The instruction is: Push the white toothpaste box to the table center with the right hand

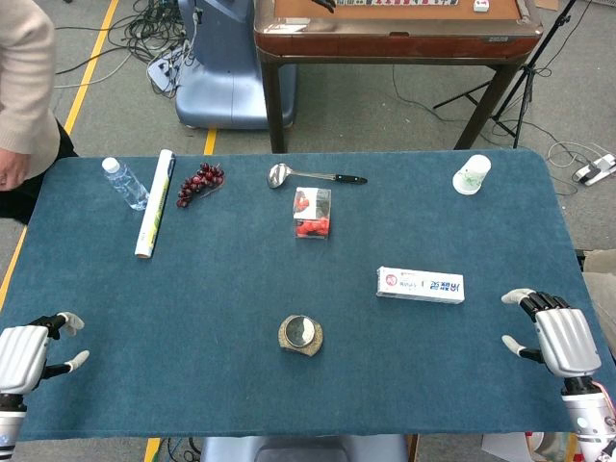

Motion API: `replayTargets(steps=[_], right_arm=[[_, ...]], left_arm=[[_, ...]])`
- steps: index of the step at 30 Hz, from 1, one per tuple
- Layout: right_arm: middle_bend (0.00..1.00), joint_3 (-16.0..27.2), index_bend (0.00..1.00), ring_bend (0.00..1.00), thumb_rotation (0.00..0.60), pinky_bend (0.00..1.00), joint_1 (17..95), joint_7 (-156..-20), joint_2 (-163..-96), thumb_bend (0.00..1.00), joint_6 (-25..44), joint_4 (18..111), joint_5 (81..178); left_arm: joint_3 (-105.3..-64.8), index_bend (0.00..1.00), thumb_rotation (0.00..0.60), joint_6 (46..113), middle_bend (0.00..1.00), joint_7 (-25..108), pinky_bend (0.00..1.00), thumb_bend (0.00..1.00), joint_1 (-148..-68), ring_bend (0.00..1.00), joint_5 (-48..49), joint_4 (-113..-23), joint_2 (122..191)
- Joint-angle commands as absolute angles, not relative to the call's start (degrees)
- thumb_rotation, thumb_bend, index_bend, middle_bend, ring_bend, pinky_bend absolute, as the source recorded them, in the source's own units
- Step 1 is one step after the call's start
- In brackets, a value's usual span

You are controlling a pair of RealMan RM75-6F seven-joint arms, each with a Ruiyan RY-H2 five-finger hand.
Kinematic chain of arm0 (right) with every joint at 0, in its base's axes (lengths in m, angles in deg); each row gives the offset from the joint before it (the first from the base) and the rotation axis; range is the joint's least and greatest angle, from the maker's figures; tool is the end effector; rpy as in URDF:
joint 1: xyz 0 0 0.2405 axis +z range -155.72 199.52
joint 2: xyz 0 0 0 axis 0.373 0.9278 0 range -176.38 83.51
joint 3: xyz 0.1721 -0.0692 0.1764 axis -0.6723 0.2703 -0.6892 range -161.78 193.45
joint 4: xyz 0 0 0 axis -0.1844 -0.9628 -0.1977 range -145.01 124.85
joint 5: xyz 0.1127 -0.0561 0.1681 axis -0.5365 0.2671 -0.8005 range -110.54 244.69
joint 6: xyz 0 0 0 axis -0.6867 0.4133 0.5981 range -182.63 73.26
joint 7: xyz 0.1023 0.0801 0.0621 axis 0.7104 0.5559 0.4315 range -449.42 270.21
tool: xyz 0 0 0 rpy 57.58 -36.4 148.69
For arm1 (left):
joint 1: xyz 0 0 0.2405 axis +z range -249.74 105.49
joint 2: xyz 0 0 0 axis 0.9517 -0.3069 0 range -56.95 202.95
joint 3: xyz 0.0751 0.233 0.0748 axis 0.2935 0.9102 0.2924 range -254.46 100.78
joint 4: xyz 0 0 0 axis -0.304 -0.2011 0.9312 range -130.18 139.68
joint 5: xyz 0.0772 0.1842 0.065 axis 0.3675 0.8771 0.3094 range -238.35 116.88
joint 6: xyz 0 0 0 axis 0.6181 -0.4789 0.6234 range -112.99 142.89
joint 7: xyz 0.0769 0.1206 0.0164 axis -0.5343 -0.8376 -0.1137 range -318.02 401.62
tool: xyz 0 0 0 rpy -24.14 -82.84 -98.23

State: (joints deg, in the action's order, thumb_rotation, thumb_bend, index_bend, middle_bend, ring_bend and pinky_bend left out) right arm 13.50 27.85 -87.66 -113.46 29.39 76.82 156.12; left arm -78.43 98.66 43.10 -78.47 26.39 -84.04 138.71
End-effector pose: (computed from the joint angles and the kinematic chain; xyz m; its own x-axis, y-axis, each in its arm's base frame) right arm -0.3168 -0.1861 0.1451 0.4106 -0.0197 0.9116 -0.9099 -0.0737 0.4082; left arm -0.3168 0.1853 0.1488 0.4100 0.0355 0.9114 0.9116 -0.0485 -0.4082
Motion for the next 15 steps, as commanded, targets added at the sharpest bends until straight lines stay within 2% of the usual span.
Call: replayTargets(steps=[1,6,8,15], right_arm=[[0.35,13.4,0.38,0.34,0.6,0.42,27.9,-87.7,-113.4,0.0,29.4,76.9,156.1],[0.34,13.1,0.38,0.33,0.6,0.42,28.5,-88.4,-113.7,0.0,28.0,76.6,155.0],[0.31,13.0,0.37,0.28,0.6,0.41,28.7,-89.7,-113.7,0.0,27.4,76.7,154.5],[0.18,11.9,0.19,0.17,0.6,0.3,29.6,-96.8,-114.2,0.0,25.7,76.1,151.7]], left_arm=[[-78.2,0.49,0.6,98.3,0.53,42.7,0.69,0.13,-78.5,0.55,26.3,-84.0,138.7],[-77.9,0.49,0.6,97.8,0.53,42.7,0.69,0.13,-78.1,0.55,25.5,-84.3,138.1],[-77.8,0.49,0.6,97.7,0.53,42.6,0.69,0.13,-78.1,0.55,25.4,-84.6,137.7],[-78.0,0.49,0.6,97.6,0.53,43.3,0.69,0.13,-77.8,0.55,24.5,-85.0,137.2]])
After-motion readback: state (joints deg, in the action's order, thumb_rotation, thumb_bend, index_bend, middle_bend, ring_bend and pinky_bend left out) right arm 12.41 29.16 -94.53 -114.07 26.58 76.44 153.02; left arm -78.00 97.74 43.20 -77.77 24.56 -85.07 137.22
